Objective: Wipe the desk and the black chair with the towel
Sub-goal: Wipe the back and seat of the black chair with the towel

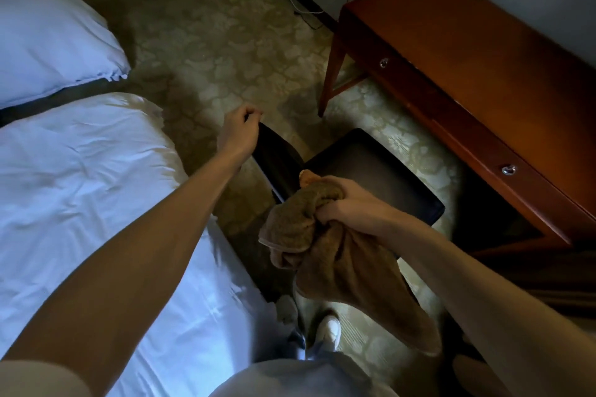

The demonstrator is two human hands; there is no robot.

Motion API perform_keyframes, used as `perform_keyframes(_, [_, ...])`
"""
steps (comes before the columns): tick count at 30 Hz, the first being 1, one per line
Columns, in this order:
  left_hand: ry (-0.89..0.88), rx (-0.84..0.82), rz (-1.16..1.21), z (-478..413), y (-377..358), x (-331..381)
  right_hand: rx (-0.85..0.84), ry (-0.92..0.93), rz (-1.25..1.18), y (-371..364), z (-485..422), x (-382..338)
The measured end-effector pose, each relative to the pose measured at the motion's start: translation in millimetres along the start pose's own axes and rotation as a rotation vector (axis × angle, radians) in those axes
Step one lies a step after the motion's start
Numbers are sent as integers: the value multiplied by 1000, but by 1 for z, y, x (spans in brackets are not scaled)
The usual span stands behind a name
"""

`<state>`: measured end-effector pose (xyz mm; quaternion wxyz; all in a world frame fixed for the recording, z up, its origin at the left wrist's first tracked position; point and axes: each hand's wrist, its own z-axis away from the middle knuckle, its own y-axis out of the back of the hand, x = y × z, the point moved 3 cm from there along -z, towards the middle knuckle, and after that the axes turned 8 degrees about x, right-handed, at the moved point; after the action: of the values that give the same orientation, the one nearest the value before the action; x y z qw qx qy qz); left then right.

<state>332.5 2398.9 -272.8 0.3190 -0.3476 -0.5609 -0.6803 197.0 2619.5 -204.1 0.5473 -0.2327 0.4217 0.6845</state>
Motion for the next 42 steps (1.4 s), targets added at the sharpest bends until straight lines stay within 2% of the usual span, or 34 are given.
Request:
perform_keyframes(3, [34,37,-7,24,1,1,22,1,-68,-8,-10,-13])
perform_keyframes(8, [61,59,11,82,14,-13,-124,-107,-44,4,-32,-28])
perform_keyframes(10, [63,121,-6,104,16,-17,-168,-94,46,8,-29,-25])
perform_keyframes(12, [93,252,-26,119,20,-23,-200,-54,156,7,-20,-19])
perform_keyframes(15, [128,383,-50,130,26,-31,-142,-2,152,0,-10,-8])
perform_keyframes(18, [126,376,-59,139,15,-33,-93,31,-14,-8,-10,-5])
perform_keyframes(21, [115,307,-8,146,0,-39,-142,-15,-99,-7,-13,-1])
perform_keyframes(26, [103,80,167,137,-8,-40,-137,-90,-166,21,-29,6])
perform_keyframes(29, [-75,-12,73,119,-7,-43,-49,-119,-250,32,-58,4])
perform_keyframes(32, [-52,-180,114,92,0,-38,64,-168,-331,39,-94,-1])
perform_keyframes(40, [-215,-488,181,-11,-2,-22,277,-253,-411,60,-206,-29])
perform_keyframes(42, [-166,-552,174,-32,-5,-28,348,-280,-438,63,-224,-36])
